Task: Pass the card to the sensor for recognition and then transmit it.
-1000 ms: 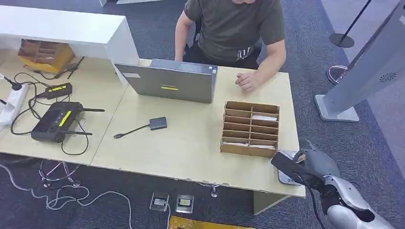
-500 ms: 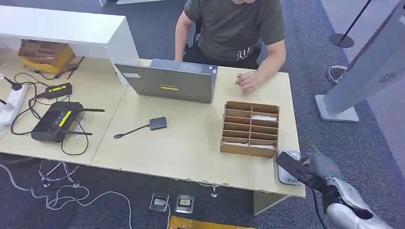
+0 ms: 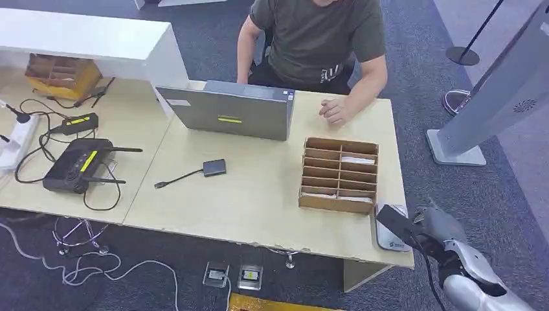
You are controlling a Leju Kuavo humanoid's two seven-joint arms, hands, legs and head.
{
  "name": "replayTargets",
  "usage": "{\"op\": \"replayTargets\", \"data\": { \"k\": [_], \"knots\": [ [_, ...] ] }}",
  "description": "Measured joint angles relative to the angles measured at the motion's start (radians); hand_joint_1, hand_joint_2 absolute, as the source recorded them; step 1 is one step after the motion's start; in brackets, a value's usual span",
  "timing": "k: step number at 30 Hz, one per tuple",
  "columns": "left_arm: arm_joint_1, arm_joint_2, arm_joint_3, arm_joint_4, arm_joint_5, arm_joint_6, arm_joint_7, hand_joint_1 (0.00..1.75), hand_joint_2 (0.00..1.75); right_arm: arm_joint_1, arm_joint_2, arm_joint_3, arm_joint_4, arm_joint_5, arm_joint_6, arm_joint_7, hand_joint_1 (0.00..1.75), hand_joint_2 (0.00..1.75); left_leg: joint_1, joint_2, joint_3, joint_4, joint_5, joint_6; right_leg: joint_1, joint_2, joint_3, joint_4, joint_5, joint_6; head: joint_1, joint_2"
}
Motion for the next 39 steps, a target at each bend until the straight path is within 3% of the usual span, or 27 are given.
{"op": "replayTargets", "data": {
  "k": [11,17,26,31,39],
  "knots": [
    [-0.001,0.003,-0.011,0.000,0.005,-0.011,-0.011,0.00,0.00,-0.073,-0.037,-0.035,-0.191,0.058,0.051,0.086,1.75,1.75,0.000,0.000,0.000,0.000,0.000,0.000,0.000,0.000,-0.001,0.000,0.000,0.000,0.000,0.000],
    [-0.002,0.008,-0.026,0.000,-0.010,-0.022,-0.011,0.00,0.00,-0.178,-0.093,-0.071,-0.268,0.199,0.168,0.093,1.75,1.75,0.000,0.000,0.000,0.000,0.000,0.000,0.000,0.000,0.000,0.000,0.000,0.000,0.000,0.000],
    [-0.006,0.011,-0.027,0.000,-0.006,-0.029,-0.022,0.00,0.00,-0.254,-0.100,-0.088,-0.306,0.372,0.295,0.090,1.75,1.75,0.000,0.001,-0.001,0.000,0.000,0.000,0.000,0.001,-0.001,0.000,0.000,0.000,0.000,0.000],
    [-0.009,0.011,-0.033,0.000,0.000,-0.030,-0.022,0.00,0.00,-0.281,-0.046,-0.068,-0.300,0.395,0.285,0.060,1.75,1.75,0.000,0.001,-0.001,0.000,0.000,0.000,0.000,0.001,-0.001,0.001,0.000,0.000,0.000,0.000],
    [-0.015,0.013,-0.044,0.000,-0.003,-0.043,-0.021,0.00,0.00,-0.368,0.116,-0.012,-0.179,0.402,0.203,0.000,1.75,1.75,0.001,0.001,-0.001,0.000,0.001,0.000,0.001,0.000,-0.001,0.001,0.000,0.000,0.000,0.000]
  ]
}}
